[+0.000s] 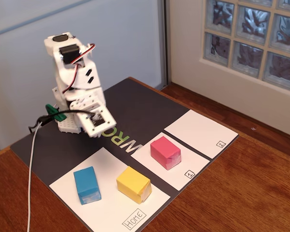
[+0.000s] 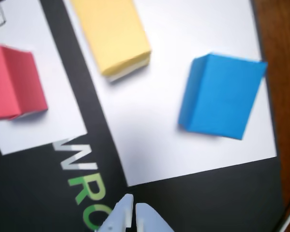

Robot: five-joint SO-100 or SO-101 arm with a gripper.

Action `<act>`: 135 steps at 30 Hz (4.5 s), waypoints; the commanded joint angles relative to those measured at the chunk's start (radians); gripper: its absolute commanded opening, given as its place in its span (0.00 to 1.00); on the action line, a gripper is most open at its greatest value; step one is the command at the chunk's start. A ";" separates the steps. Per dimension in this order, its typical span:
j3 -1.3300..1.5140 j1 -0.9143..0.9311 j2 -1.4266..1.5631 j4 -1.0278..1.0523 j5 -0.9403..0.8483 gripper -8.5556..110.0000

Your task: Move box blue to home

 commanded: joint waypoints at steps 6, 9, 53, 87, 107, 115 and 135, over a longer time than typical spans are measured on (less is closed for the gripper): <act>0.031 -0.215 0.153 0.052 0.077 0.07; 0.044 -0.302 0.198 0.057 0.097 0.07; 1.106 -0.298 1.236 0.109 -0.118 0.08; 1.163 -0.299 1.236 0.080 -0.098 0.09; 1.163 -0.299 1.236 0.080 -0.098 0.09; 1.163 -0.299 1.236 0.080 -0.098 0.09; 1.163 -0.299 1.236 0.080 -0.098 0.09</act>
